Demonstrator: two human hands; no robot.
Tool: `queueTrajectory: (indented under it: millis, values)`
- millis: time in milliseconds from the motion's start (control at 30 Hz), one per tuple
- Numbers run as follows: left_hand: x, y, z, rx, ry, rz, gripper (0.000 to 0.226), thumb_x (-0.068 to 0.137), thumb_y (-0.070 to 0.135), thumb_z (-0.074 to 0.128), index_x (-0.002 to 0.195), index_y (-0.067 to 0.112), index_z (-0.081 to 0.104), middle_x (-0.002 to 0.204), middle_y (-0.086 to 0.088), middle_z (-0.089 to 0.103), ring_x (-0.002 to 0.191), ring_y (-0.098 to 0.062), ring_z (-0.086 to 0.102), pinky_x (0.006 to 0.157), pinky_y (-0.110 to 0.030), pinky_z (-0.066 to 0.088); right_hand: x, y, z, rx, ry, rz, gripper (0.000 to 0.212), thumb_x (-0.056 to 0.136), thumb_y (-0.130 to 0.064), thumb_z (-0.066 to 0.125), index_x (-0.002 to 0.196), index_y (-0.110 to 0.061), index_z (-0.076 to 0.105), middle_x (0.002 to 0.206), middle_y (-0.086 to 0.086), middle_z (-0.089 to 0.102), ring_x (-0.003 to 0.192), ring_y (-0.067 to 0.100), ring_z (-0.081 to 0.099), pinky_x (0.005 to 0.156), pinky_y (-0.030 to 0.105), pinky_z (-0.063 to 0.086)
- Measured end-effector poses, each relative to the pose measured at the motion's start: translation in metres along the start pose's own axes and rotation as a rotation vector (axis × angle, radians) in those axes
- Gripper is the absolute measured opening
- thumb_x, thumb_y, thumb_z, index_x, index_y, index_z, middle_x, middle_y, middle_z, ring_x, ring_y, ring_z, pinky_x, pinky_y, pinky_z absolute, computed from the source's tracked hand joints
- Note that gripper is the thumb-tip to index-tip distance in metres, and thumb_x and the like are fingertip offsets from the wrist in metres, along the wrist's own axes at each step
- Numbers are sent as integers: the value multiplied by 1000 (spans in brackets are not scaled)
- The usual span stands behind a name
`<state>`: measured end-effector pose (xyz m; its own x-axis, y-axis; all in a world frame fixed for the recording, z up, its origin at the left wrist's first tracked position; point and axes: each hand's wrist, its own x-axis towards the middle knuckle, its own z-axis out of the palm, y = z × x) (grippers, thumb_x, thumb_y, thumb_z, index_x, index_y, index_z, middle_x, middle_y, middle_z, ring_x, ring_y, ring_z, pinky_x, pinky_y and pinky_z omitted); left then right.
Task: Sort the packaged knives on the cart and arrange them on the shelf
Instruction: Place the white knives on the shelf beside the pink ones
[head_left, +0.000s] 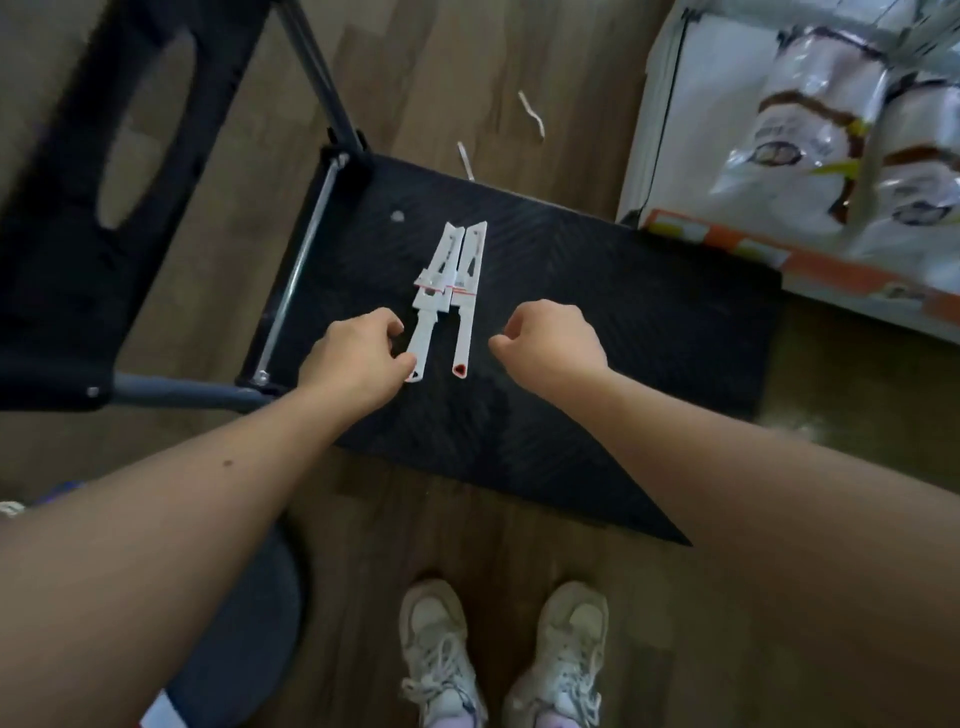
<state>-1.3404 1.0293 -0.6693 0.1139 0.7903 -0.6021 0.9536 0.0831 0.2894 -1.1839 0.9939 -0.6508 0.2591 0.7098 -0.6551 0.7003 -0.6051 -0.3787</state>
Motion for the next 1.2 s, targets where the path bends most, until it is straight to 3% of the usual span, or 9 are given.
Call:
queueTrajectory:
  millis: [233,367,533,700,800,900,967,1067,1200]
  values:
    - [79,-42,81,-59,54,-57,57,83,42,63,132,18,44,128,-7,55,117,-30,52,91,-39,43,79,27,86,48,64,29,27,93,-33,53,109,-11,56,92,1,51,85,19,48,69,30,39]
    - [107,-49,108,-91,98,-57,64,80,48,65,132,17,42,131,-6,52,118,-30,52,90,-41,44,113,23,122,103,107,26,39,90,-39,56,115,-10,49,112,7,60,102,27,57,70,31,38]
    - [118,-45,130,8,142,-55,62,81,45,66,130,15,41,132,-7,41,113,-31,51,73,-36,38,136,21,147,145,149,66,48,87,-33,63,121,-9,39,125,10,55,115,31,54,73,33,36]
    - [124,-43,135,-38,179,-24,46,80,31,70,116,11,50,118,-10,54,107,-33,55,78,-37,41,146,27,145,142,172,27,38,87,-22,63,115,-6,42,119,12,58,112,32,56,71,32,37]
    - [125,-38,136,-73,162,-65,35,82,31,68,108,12,56,110,-9,61,102,-31,58,72,-33,39,146,33,140,140,144,39,36,85,-23,65,111,-4,48,115,14,59,109,32,57,70,31,39]
    - [123,-33,131,-156,122,-149,31,81,31,70,102,12,61,104,-9,64,98,-29,60,68,-31,39,143,44,135,112,102,50,23,83,-25,65,79,-8,50,90,14,61,95,32,63,63,30,39]
    - [121,-28,128,-206,105,-187,31,80,31,72,101,11,63,103,-10,64,97,-29,61,68,-31,42,139,51,130,99,69,61,32,83,-25,64,63,-11,42,85,12,61,87,31,64,61,30,41]
    - [117,-23,127,-253,101,-219,30,79,29,72,100,9,66,101,-10,65,95,-29,62,69,-31,45,133,58,122,95,54,71,28,84,-25,64,68,-11,46,94,11,61,81,27,61,60,29,41]
    - [114,-16,132,-279,120,-201,28,78,28,73,97,8,66,98,-10,67,91,-27,63,69,-31,48,129,67,121,122,42,55,25,85,-24,65,72,-11,47,95,10,60,88,27,63,65,32,48]
